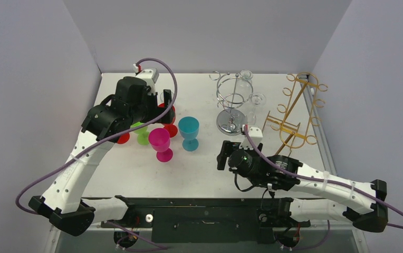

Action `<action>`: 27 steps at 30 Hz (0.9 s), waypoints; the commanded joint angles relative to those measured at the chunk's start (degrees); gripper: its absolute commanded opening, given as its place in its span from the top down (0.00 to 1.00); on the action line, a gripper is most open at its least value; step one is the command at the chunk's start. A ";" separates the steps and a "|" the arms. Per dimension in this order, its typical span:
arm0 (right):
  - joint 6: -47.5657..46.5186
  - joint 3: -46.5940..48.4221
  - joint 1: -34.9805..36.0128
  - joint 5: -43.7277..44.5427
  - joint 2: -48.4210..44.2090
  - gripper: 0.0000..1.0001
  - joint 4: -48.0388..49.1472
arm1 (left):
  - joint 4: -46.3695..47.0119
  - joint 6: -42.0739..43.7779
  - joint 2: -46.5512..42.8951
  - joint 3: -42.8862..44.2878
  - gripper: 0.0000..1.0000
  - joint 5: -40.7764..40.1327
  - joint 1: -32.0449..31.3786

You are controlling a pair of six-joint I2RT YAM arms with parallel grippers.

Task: Take the wine glass off the wine glass rack
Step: Adjust the wine rack at the center of the board.

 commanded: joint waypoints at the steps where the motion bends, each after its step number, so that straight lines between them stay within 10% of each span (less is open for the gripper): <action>1: 3.73 -2.66 2.49 7.43 2.83 0.15 5.82 | 0.45 -1.01 0.37 3.29 0.04 -0.53 -0.25; 27: 5.33 -20.53 -2.02 11.12 13.35 0.12 27.67 | 0.71 -1.46 1.11 3.30 0.04 -1.49 -0.44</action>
